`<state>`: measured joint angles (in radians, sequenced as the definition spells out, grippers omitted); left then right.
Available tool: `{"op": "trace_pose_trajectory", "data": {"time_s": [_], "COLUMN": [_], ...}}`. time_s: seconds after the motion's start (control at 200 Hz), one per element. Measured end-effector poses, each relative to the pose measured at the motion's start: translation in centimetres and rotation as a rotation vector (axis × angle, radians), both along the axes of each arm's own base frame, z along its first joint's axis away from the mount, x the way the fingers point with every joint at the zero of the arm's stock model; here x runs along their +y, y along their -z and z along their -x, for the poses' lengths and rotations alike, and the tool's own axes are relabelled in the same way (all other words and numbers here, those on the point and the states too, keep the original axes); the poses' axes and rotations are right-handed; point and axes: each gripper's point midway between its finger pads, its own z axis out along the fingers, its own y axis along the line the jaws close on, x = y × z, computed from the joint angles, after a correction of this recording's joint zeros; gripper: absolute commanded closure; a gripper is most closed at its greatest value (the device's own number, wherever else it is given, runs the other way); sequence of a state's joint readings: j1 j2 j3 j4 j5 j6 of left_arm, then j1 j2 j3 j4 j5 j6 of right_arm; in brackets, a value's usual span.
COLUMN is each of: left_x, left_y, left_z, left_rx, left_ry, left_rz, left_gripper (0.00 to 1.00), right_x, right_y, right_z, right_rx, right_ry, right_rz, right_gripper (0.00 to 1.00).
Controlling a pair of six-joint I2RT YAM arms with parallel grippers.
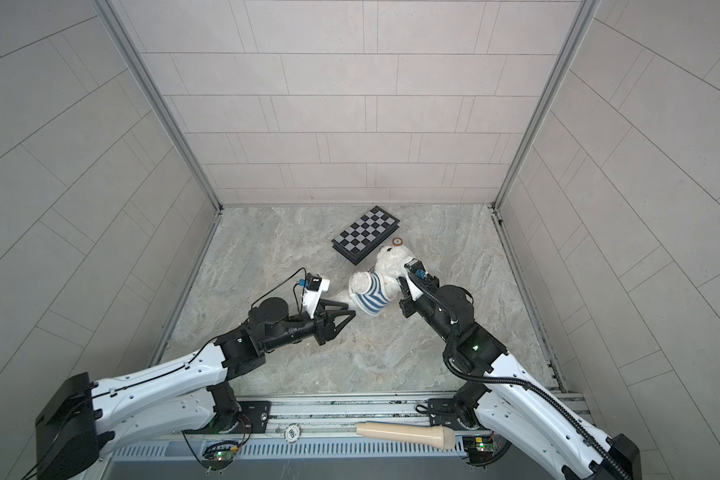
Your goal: Dress the teddy bear
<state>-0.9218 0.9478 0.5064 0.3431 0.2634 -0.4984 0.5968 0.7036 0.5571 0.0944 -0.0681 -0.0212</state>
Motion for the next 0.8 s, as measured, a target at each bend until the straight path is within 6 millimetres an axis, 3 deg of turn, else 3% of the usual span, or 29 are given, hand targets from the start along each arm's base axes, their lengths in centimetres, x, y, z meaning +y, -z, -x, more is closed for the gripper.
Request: {"op": "trace_pose_trajectory", "data": {"time_s": [0.175,0.36,0.511,0.801], "left_x": [1.9,3.0,3.2,2.7], "left_y": [-1.1,-0.4,-0.4,-1.4], "left_z": [-0.6,-1.8,-2.1,-1.7], "left_rx": [-0.002,0.046,0.066,0.078], "left_ry": [-0.084,-0.185,-0.207,-0.178], "left_rz": [0.014,-0.005,0.01,0.103], "left_gripper": [0.64,0.65,0.66,0.66], "right_x": [1.9,2.9,3.4,3.6], "right_y": [0.2,-1.1,-1.7,-0.5], "right_z": [0.4,0.4,0.2,0.1], "right_rx": [-0.009,-0.066,-0.103,-0.102], "right_ry": [-0.11,-0.156,-0.176,-0.181], "right_rz": [0.015,-0.026,-0.054,-0.05], "right_gripper": [1.0,1.0,1.0,1.0]}}
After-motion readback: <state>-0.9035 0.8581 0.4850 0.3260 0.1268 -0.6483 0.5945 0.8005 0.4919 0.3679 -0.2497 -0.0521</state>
